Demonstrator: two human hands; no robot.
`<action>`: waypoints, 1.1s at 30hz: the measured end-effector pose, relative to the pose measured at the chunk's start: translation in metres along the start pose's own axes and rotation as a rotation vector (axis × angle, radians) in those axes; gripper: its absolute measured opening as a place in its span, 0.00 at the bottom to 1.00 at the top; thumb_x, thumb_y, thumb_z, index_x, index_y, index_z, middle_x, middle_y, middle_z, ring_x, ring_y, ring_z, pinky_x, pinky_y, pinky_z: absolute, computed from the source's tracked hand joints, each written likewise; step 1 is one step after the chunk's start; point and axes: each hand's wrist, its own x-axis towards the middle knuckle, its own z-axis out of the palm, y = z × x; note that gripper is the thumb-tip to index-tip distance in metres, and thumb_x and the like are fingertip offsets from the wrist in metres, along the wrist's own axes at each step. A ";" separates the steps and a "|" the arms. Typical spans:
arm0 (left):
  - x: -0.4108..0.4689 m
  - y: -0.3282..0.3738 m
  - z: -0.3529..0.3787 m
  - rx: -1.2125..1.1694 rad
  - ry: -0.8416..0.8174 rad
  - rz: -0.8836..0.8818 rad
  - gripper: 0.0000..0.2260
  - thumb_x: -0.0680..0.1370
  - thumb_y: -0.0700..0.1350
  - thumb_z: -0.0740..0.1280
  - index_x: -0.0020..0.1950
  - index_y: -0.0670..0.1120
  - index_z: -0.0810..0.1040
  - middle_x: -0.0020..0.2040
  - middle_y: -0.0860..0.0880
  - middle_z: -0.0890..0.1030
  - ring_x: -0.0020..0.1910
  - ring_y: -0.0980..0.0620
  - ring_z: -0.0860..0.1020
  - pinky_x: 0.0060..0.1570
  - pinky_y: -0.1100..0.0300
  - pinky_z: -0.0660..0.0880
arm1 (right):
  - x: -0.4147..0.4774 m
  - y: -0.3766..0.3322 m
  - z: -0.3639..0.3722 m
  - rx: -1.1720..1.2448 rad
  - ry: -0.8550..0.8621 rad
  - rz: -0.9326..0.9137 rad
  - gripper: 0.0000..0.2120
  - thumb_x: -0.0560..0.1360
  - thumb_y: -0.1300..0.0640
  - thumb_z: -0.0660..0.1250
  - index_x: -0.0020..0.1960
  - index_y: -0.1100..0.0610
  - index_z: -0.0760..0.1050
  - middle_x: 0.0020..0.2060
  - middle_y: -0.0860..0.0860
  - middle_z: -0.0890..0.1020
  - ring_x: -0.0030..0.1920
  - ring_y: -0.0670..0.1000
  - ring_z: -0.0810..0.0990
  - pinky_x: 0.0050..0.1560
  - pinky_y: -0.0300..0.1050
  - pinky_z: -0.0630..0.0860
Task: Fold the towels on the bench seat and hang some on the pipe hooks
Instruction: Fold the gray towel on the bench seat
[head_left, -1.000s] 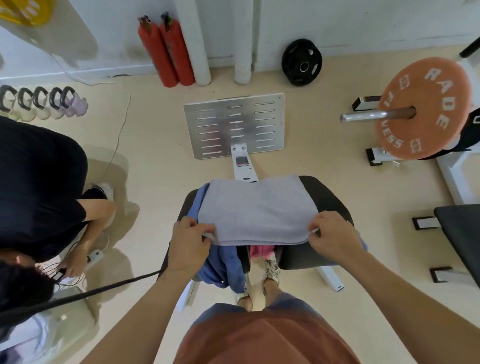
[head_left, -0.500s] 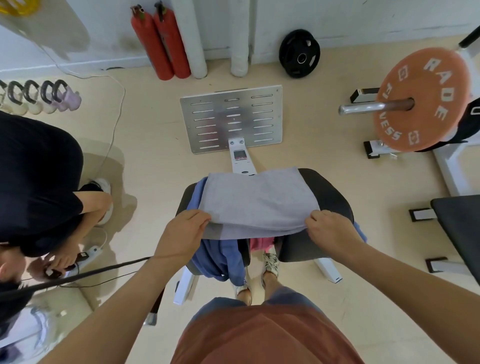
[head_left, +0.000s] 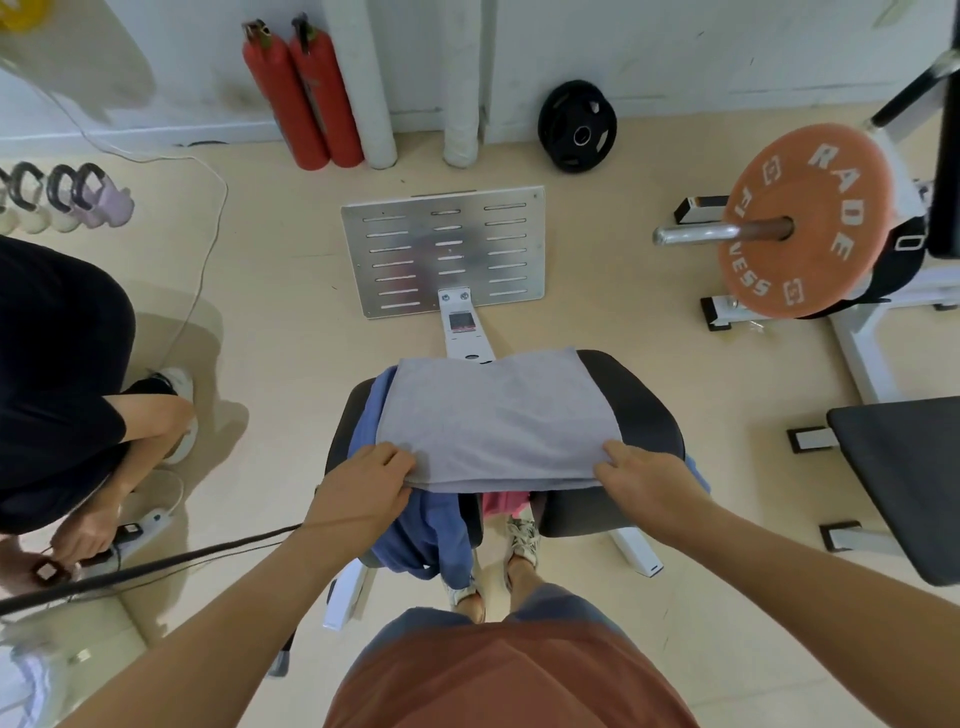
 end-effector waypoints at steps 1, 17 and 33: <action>0.002 -0.001 0.000 0.035 0.002 0.023 0.03 0.70 0.41 0.70 0.39 0.46 0.76 0.36 0.50 0.77 0.33 0.47 0.77 0.26 0.59 0.71 | 0.001 0.000 0.004 -0.008 -0.006 0.000 0.10 0.78 0.62 0.62 0.59 0.59 0.72 0.59 0.57 0.73 0.51 0.53 0.78 0.40 0.41 0.67; 0.005 0.006 -0.009 0.331 -0.006 0.095 0.13 0.54 0.39 0.75 0.31 0.47 0.72 0.26 0.50 0.71 0.26 0.47 0.71 0.29 0.57 0.66 | 0.025 -0.017 0.018 0.001 0.069 0.121 0.12 0.59 0.54 0.79 0.28 0.54 0.76 0.31 0.54 0.75 0.25 0.49 0.65 0.24 0.42 0.60; 0.059 0.016 -0.074 0.088 0.313 -0.143 0.04 0.69 0.40 0.63 0.34 0.45 0.76 0.31 0.49 0.73 0.31 0.45 0.73 0.40 0.55 0.68 | 0.036 0.039 -0.081 0.157 0.136 0.245 0.04 0.75 0.54 0.60 0.46 0.52 0.74 0.48 0.52 0.80 0.49 0.56 0.79 0.40 0.44 0.64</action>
